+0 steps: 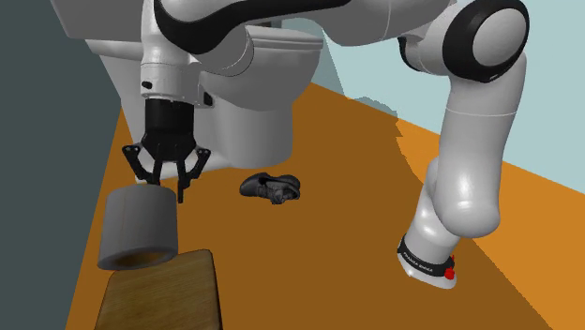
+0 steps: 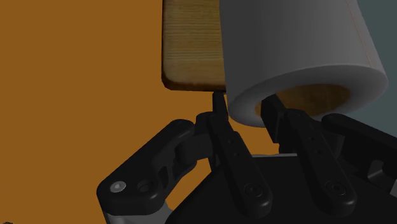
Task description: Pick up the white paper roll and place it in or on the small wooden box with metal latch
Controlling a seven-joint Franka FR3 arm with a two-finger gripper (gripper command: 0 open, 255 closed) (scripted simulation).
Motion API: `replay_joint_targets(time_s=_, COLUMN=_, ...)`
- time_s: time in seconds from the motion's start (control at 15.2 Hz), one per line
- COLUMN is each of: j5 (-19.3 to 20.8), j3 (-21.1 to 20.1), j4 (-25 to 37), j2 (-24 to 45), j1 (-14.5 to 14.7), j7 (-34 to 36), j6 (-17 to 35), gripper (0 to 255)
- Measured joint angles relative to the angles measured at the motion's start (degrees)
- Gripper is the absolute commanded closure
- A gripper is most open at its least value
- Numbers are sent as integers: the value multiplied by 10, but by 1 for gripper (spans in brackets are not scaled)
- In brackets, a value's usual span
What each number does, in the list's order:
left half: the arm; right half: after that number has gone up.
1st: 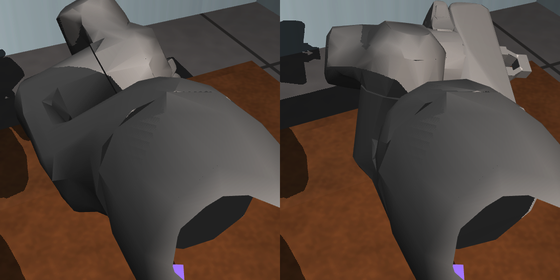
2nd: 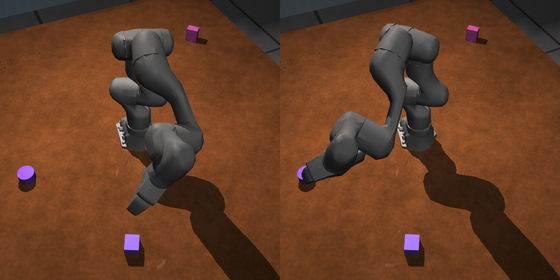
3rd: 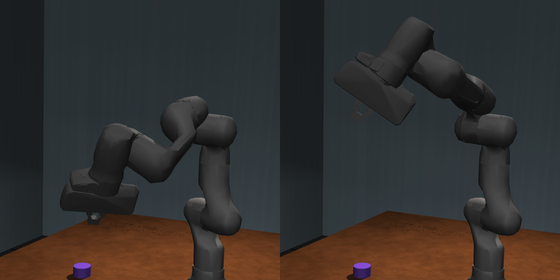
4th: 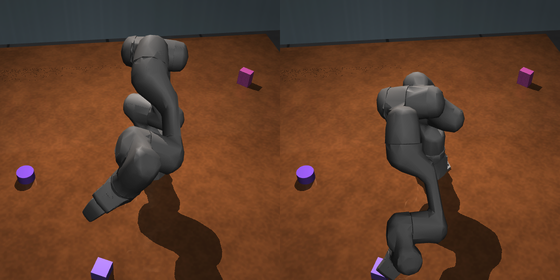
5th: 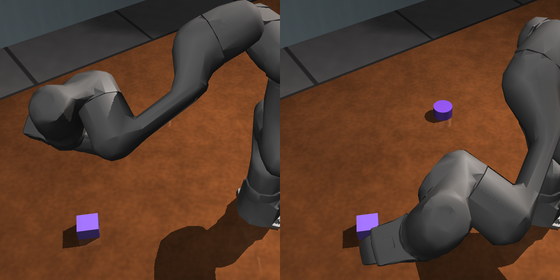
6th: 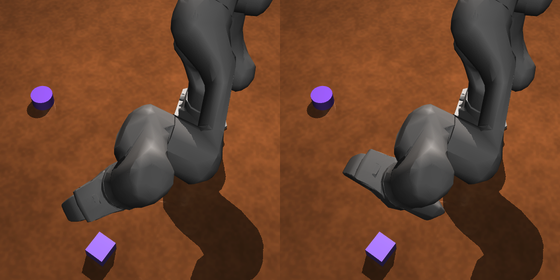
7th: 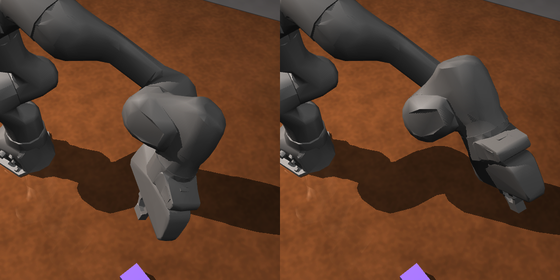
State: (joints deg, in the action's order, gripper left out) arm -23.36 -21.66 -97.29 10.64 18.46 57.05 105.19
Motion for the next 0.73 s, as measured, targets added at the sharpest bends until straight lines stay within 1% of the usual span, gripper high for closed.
replay_joint_targets(time_s=0.26, j5=-11, j3=-16, j4=-41, j2=-24, j1=19, j7=23, j6=31, gripper=255)
replay_joint_targets(time_s=0.73, j5=-16, j3=-19, j4=-83, j2=-18, j1=24, j7=11, j6=80, gripper=255)
